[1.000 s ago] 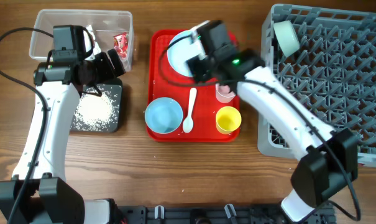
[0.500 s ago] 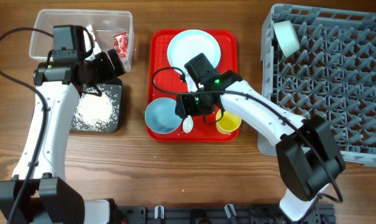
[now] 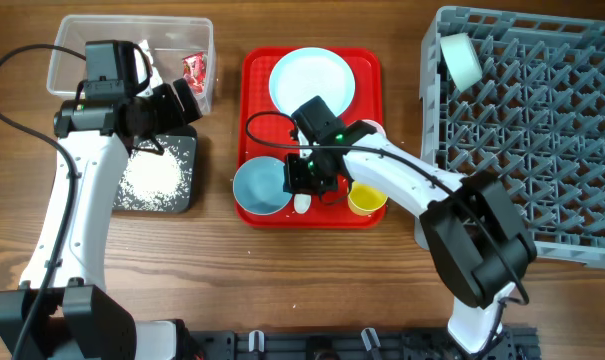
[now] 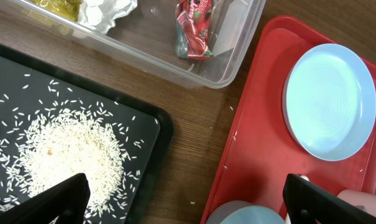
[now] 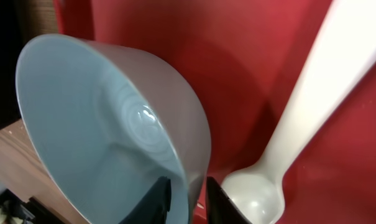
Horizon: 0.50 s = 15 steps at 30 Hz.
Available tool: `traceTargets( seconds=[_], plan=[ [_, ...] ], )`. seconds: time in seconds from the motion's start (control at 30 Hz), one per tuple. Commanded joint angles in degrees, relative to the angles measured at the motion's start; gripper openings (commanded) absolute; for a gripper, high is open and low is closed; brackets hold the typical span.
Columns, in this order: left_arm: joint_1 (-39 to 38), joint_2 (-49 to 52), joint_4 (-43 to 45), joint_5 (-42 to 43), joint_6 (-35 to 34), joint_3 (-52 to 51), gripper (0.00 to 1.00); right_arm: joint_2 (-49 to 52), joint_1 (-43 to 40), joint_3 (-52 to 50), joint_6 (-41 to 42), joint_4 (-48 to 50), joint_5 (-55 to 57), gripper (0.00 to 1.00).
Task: Sort waste into correct bins and load items into the dishwasher rack
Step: 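Move the right gripper to the blue bowl and grasp it, then carry the blue bowl into the dish rack with the right gripper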
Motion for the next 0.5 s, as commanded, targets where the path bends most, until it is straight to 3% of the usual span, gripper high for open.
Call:
traceTargets(
  seconds=[0.0,0.13,0.23,0.27,0.4,0.47],
  plan=[
    [0.3,0.0,0.0,0.7,-0.5,0.9,1.00,0.7,0.3,-0.4,0.9,0.5,-1.3,0.08],
    [0.3,0.0,0.0,0.7,-0.5,0.9,1.00,-2.1,0.3,1.0,-1.3,0.2,3.6,0.04],
    [0.3,0.0,0.0,0.7,-0.5,0.9,1.00,-7.6,-0.9,4.9,-4.8,-5.3,15.1,0.04],
    [0.3,0.0,0.0,0.7,-0.5,0.9,1.00,-11.6,-2.3,7.3,-7.5,-9.2,26.4,0.05],
    [0.3,0.0,0.0,0.7,-0.5,0.9,1.00,-21.9,-7.8,11.0,-14.7,-15.4,53.6,0.04],
    [0.3,0.0,0.0,0.7,-0.5,0.9,1.00,-24.8,-11.3,11.0,-14.7,-17.7,69.5,0.04]
  ],
)
